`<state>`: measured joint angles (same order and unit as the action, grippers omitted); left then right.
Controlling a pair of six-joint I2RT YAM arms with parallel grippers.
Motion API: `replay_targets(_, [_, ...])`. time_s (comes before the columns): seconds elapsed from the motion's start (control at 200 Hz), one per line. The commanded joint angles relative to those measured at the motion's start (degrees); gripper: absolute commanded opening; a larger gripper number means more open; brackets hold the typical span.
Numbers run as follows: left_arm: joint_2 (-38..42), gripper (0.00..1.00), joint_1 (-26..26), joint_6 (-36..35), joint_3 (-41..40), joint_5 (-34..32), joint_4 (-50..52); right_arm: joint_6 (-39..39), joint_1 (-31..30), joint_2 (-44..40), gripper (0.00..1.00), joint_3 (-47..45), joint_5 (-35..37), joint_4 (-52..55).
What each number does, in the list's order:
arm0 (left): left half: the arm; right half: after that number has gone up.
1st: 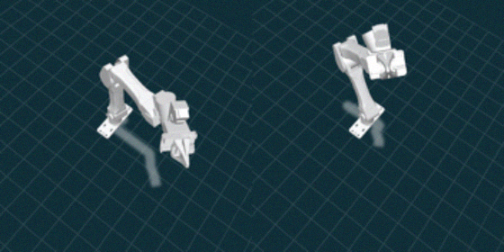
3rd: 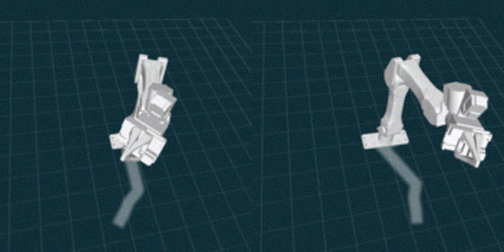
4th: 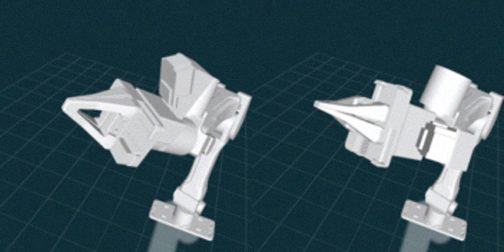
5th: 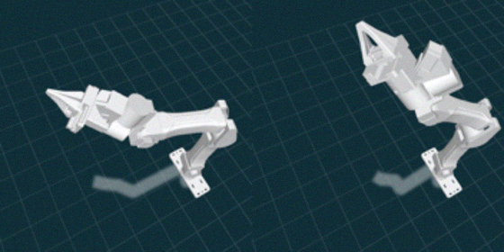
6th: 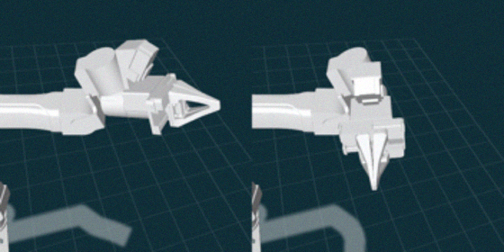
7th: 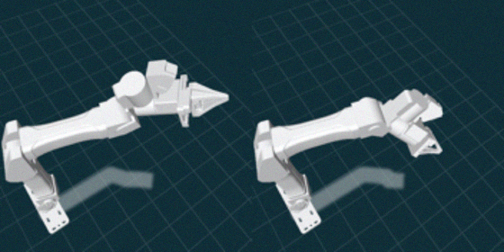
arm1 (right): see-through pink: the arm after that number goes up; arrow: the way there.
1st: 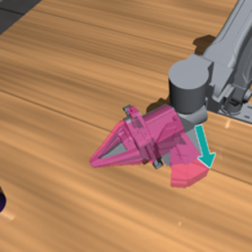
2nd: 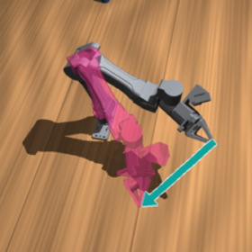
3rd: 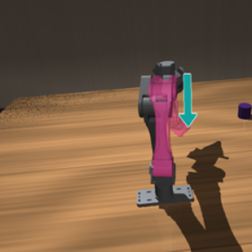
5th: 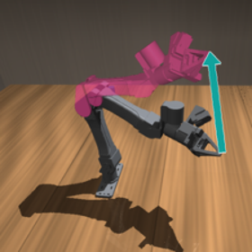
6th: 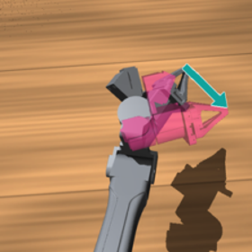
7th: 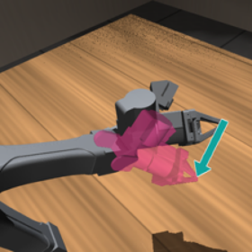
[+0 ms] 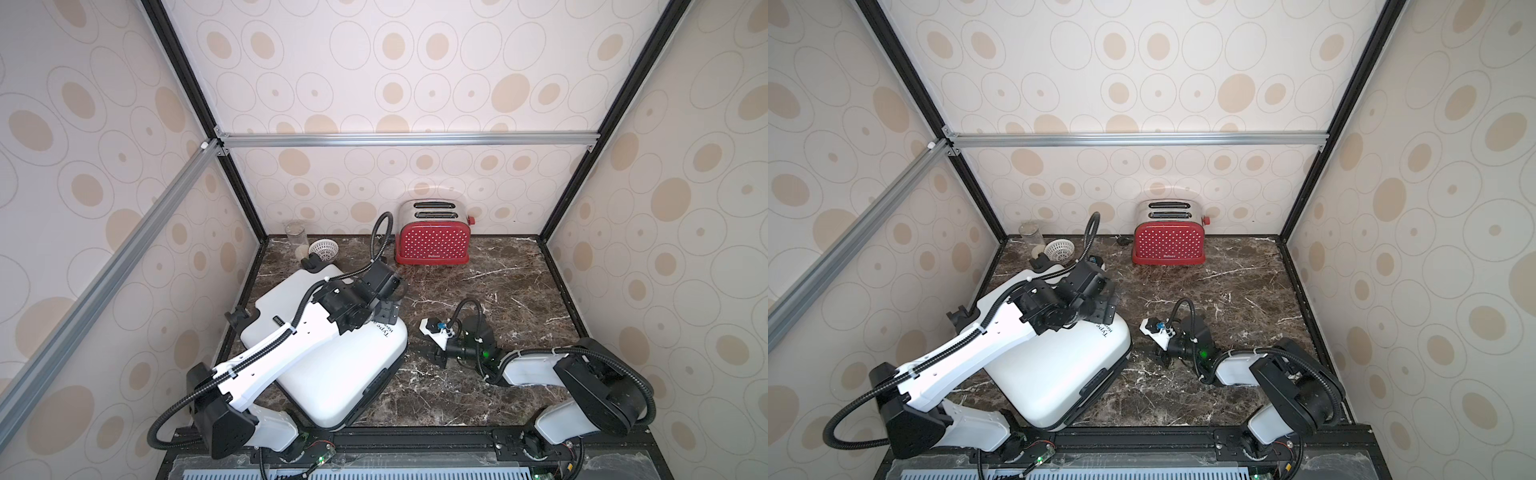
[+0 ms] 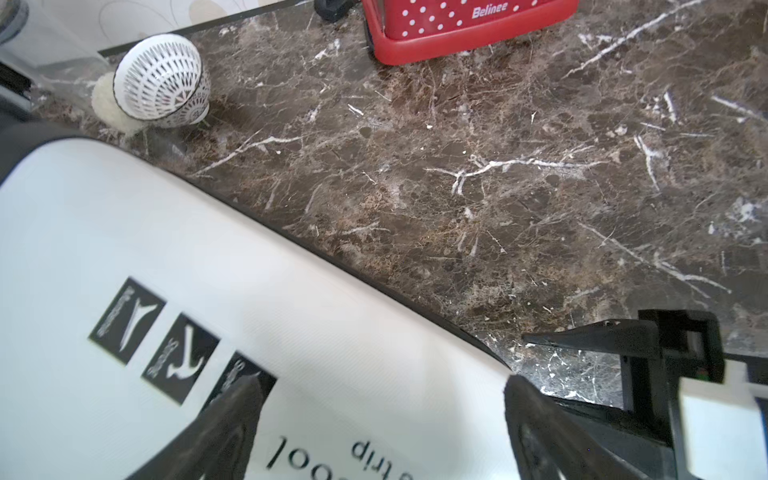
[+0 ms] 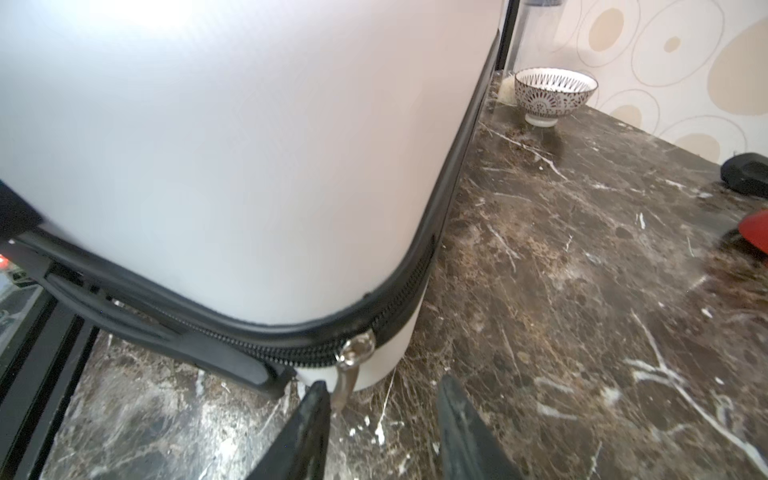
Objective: Open the suitcase zippers
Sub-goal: Unzip the zipper on the suitcase.
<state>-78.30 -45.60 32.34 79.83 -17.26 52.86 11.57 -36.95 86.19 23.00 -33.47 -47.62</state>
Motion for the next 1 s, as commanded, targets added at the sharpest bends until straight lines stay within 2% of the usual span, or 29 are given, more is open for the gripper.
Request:
replay_targets(0.0, [4.73, 0.93, 2.07, 6.69, -2.33, 0.41, 2.24, -1.47, -0.01, 1.96, 0.45, 0.71, -3.92, -1.99])
replay_targets(0.14, [9.79, 0.93, 5.78, 8.79, -6.79, 3.07, 0.33, -2.74, -0.92, 3.45, 0.44, 1.67, -3.62, -3.1])
replay_targets(0.275, [9.34, 0.92, 7.02, 7.87, -8.15, 4.59, 0.66, -2.28, -1.45, 3.24, 0.41, 1.87, -2.64, -2.13])
replay_targets(0.44, [6.55, 0.92, 7.11, 6.69, -9.74, 5.87, 0.95, -1.66, -1.64, 3.32, 0.31, 2.22, 0.83, -1.5])
replay_targets(0.59, [7.1, 0.92, 7.2, 6.55, -12.63, 7.15, -0.4, -1.18, -1.61, 4.48, 0.24, 3.05, 2.78, -2.13])
replay_targets(0.725, [7.02, 0.92, 7.42, 6.21, -15.56, 8.97, -1.76, -1.54, -1.64, 5.14, 0.1, 3.29, 4.03, -4.34])
replay_targets(0.865, [6.41, 0.92, 7.48, 5.47, -18.14, 11.15, -3.3, -1.31, -1.55, 4.78, 0.0, 3.27, 6.78, -5.31])
replay_targets(0.995, [5.88, 0.9, 7.46, 4.34, -20.71, 13.88, -5.07, -3.02, -1.47, 5.68, 0.0, 3.54, 10.78, -8.63])
